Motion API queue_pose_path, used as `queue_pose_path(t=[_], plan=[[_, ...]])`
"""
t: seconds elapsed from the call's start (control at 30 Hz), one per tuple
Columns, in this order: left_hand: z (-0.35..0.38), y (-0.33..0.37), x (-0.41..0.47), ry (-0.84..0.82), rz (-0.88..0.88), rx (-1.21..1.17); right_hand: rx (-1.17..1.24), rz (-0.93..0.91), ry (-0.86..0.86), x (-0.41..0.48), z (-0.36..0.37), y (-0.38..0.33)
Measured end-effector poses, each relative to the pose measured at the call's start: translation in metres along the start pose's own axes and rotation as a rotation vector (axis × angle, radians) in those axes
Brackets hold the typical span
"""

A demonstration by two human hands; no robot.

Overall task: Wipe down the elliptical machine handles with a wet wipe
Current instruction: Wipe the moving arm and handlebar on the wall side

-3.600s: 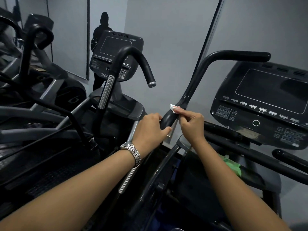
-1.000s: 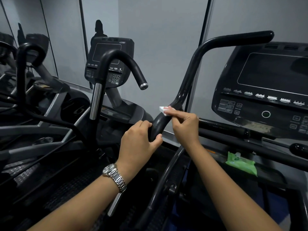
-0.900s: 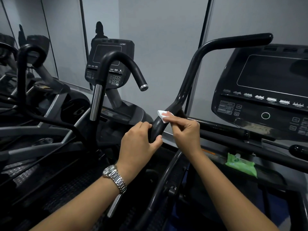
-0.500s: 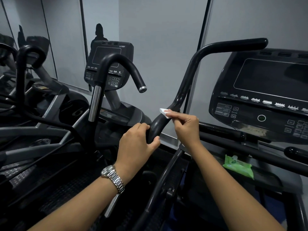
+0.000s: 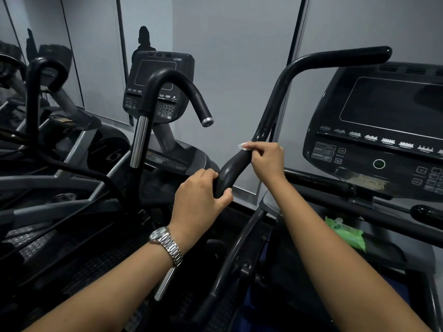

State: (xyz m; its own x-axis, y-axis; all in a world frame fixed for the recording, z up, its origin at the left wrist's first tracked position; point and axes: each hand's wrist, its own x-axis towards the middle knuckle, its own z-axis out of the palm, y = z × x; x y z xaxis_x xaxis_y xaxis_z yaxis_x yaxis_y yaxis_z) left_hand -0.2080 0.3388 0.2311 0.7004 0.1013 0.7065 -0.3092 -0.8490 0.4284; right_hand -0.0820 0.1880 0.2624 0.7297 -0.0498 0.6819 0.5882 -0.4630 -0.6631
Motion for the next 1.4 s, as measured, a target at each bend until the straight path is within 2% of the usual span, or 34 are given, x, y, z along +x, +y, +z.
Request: queue_pose_path(t=[0.2,0.37,0.57,0.73,0.9,1.07,1.2,1.3,1.4], plan=[[0.0,-0.002,0.0,-0.001,0.004,0.01,0.085,-0.062,-0.071,-0.028,-0.008,-0.004],[-0.002,-0.001,0.002,-0.04,0.001,0.009,0.038,-0.021,-0.027,-0.011,-0.002,-0.007],[-0.006,0.001,0.006,-0.094,-0.027,-0.026,0.196,-0.194,-0.111,-0.057,-0.016,-0.013],[-0.009,0.005,0.011,-0.138,-0.043,0.006,0.183,-0.108,-0.018,-0.036,-0.009,-0.006],[-0.008,0.006,0.019,-0.183,-0.068,0.016,0.203,-0.184,-0.064,-0.045,-0.007,-0.003],[0.0,0.019,0.038,-0.135,0.043,0.011,0.086,-0.074,-0.001,0.0,-0.008,0.016],[0.015,0.026,0.06,-0.141,0.121,0.017,0.064,-0.089,-0.045,-0.004,-0.006,0.017],[0.022,0.023,0.068,-0.143,0.102,-0.011,0.111,-0.128,-0.087,-0.005,-0.016,0.028],[0.026,0.018,0.07,-0.13,0.068,-0.057,0.019,-0.061,-0.064,0.024,-0.018,0.039]])
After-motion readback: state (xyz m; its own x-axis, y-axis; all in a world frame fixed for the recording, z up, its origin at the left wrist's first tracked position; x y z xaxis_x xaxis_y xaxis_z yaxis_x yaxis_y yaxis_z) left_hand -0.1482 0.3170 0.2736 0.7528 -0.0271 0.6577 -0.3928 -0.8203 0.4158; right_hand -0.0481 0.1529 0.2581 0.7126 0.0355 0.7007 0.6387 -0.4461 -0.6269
